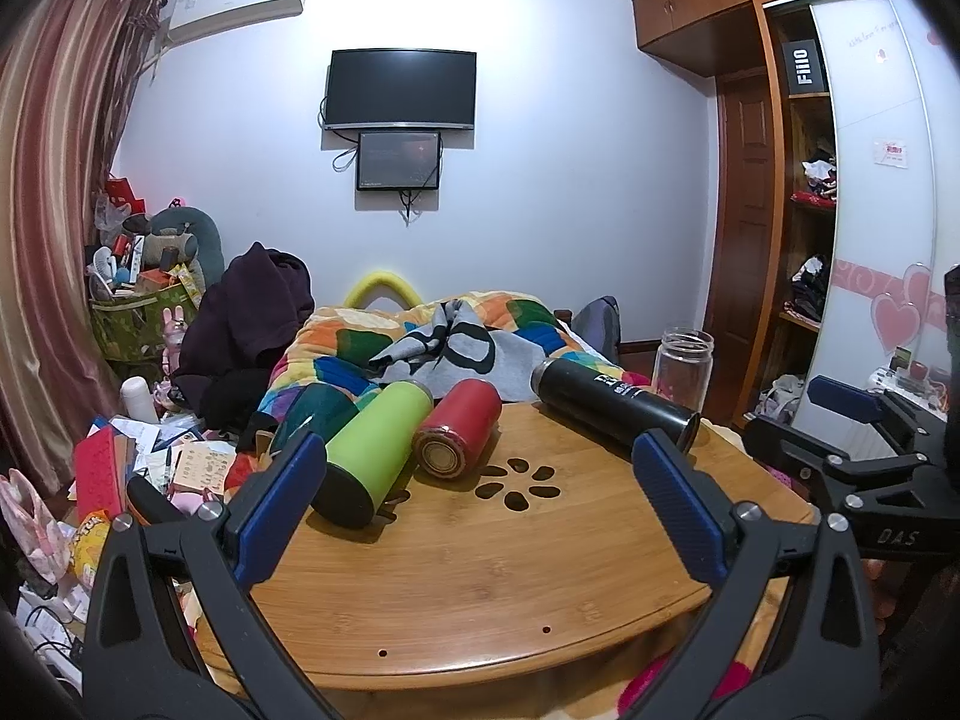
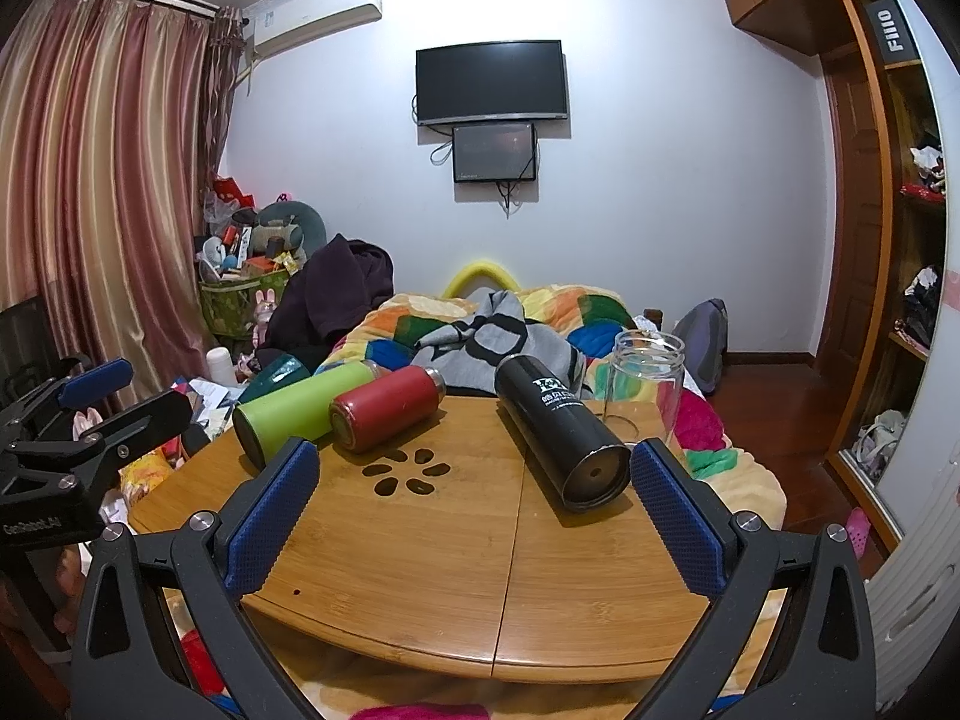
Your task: Flip cup upside down
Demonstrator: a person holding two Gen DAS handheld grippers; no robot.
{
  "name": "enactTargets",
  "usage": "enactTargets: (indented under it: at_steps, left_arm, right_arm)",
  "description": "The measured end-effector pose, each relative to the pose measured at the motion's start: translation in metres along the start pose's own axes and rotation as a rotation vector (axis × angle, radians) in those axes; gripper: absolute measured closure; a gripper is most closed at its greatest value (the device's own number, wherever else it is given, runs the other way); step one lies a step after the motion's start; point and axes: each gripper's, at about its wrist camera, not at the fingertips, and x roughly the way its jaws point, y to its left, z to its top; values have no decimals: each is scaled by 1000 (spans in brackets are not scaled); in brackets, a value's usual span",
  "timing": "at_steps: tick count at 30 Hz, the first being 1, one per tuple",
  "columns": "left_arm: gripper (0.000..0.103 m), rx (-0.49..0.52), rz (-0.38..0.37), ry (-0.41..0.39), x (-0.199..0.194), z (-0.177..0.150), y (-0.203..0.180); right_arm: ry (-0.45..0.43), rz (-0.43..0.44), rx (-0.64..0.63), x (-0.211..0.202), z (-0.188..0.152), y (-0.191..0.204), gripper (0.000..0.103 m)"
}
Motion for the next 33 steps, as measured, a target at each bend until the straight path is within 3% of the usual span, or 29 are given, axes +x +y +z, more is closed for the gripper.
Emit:
enactTargets:
  at_steps: [5,14,21,26,30,33]
  left_arm:
    - [0,11,-1,1,9,1,2]
    - [0,23,3,3,28,3,9]
    - [0,26,11,18,40,0,16]
    - [0,15,16,38,45,-5,21]
    - [0,2,16,49,47,-7,24]
    - [0,-5,14,52,47,-8,24]
  right_arm:
    - [33,13,-15,20,0,-9,0]
    - [220,28,-45,107,8,-52,0]
    - [338,47,-28,161,-4,-76,0]
    - [411,51,-17,183,-12,-83,16]
    - [443,46,-40,190,-17,-81,22]
    - [466,53,-51,195,-20,-80,35]
